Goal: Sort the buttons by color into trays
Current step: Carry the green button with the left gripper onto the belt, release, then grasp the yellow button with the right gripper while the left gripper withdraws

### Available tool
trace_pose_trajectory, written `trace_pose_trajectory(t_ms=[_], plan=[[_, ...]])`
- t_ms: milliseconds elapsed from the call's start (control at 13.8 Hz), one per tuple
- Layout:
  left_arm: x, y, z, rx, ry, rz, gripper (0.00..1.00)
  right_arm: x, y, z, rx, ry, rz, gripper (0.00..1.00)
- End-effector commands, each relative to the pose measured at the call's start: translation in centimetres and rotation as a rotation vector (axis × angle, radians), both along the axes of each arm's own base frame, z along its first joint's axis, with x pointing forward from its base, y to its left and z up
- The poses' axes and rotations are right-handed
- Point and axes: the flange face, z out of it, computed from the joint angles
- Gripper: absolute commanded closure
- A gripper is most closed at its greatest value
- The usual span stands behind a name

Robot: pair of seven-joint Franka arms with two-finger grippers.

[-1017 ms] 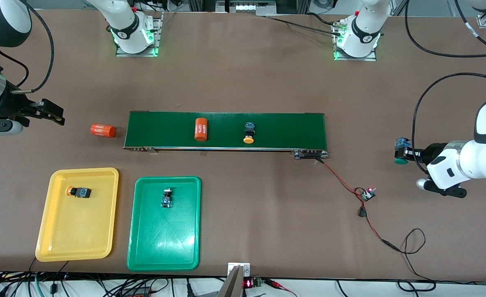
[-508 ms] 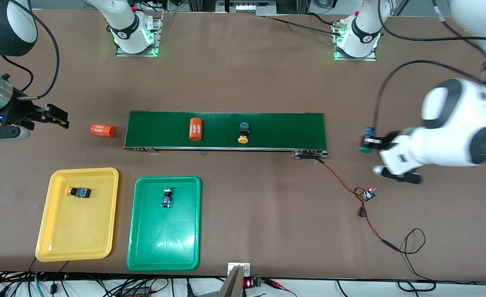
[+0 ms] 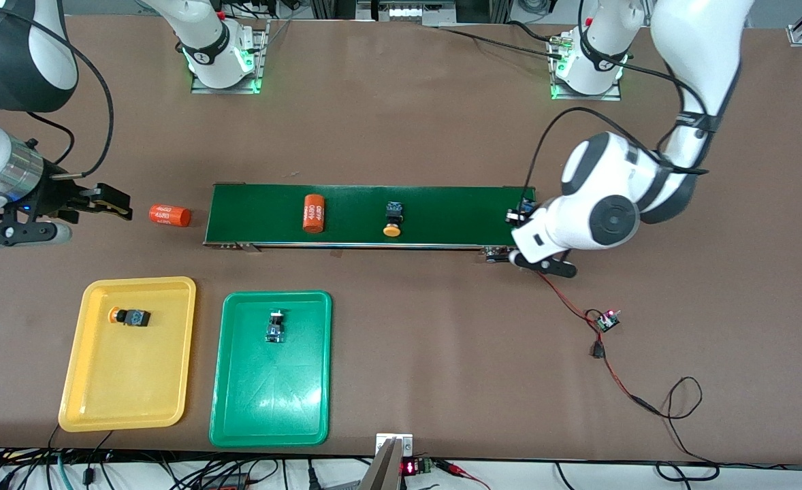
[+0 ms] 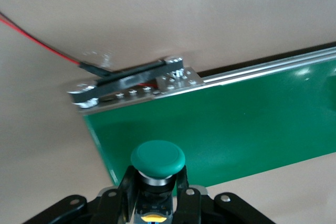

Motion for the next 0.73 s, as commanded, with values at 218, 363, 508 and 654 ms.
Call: trace_pose_trajectory(t_ms=[218, 363, 508, 654], plan=[[-2.1, -3.0, -4.0, -0.003, 0.032, -0.026, 0.84, -0.5, 11.6, -2.3, 0.009, 0.025, -0.013, 0.0], [-2.4, -3.9, -4.6, -0.008, 0.025, -0.034, 0.65, -1.0, 18.6, -4.8, -0.007, 0.032, 0.073, 0.0], [-2.3, -3.9, -4.5, -0.013, 0.02, -0.042, 0.0, -1.1, 22.9, -6.9, 0.005, 0.02, 0.111, 0.0], [-2.0, -3.8, -2.1, -0.018, -0.014, -0.043, 0.0, -1.2, 25.7, -9.8, 0.123, 0.08, 0.045, 0.0]])
